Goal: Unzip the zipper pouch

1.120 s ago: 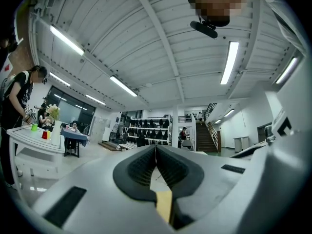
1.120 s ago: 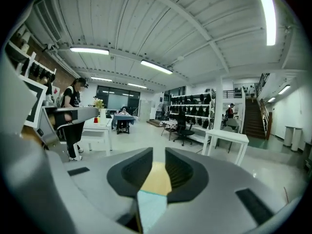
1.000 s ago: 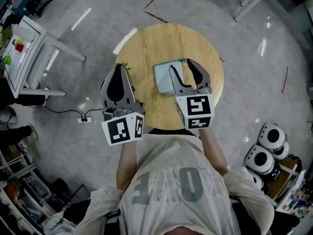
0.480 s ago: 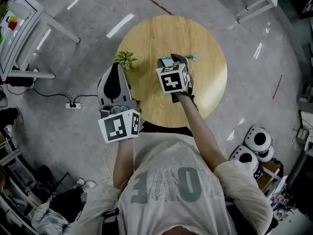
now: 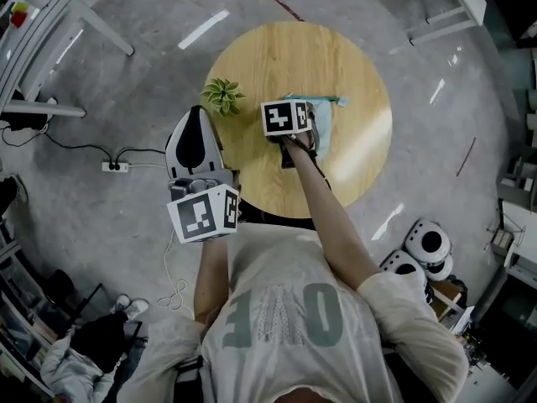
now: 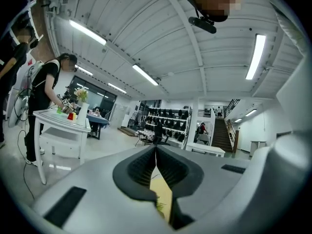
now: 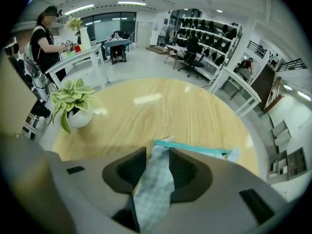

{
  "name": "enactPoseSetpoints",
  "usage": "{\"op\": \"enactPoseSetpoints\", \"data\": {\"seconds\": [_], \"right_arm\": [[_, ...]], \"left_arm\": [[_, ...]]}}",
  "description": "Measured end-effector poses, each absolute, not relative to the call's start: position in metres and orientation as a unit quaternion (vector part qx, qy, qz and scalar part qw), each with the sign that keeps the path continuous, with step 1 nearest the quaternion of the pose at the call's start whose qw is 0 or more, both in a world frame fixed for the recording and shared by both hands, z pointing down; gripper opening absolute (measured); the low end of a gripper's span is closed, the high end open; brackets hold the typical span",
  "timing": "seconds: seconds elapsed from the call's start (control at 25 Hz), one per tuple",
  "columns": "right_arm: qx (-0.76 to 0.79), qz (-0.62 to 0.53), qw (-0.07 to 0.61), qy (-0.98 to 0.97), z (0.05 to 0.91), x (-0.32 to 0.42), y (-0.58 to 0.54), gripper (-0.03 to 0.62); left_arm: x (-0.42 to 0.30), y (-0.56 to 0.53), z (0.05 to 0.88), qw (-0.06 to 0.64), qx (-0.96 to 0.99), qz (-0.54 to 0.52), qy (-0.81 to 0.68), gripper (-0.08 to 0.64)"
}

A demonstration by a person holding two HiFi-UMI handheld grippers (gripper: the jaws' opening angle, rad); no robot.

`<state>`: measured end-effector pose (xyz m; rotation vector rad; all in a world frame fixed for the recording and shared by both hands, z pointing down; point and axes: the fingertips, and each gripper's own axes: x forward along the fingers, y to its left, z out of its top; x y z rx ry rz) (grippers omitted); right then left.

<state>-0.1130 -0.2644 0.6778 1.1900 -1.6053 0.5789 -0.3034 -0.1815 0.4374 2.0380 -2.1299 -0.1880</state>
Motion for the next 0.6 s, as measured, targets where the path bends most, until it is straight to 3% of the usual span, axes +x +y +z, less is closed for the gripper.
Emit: {"op": "enactPoseSetpoints", "data": {"seconds": [0.16, 0.32, 0.6], "right_arm": [[0.502, 0.246, 0.507, -0.656, 0.681, -0.112, -0.266, 0.133], [0.509, 0.231, 0.513, -0.651, 0.68, -0.11, -0.267, 0.066], [0.527, 0.216, 0.473, -0.672, 0.651, -0.108, -0.285, 0.04]], "left_arm": [[-0.308, -0.181, 0.441, 0.098, 0.684, -0.062, -0.72, 0.028], [-0.309, -0.183, 0.44, 0.095, 0.684, -0.061, -0.72, 0.028], [-0.296, -0.191, 0.429, 0.08, 0.69, -0.06, -0.717, 0.029]]}}
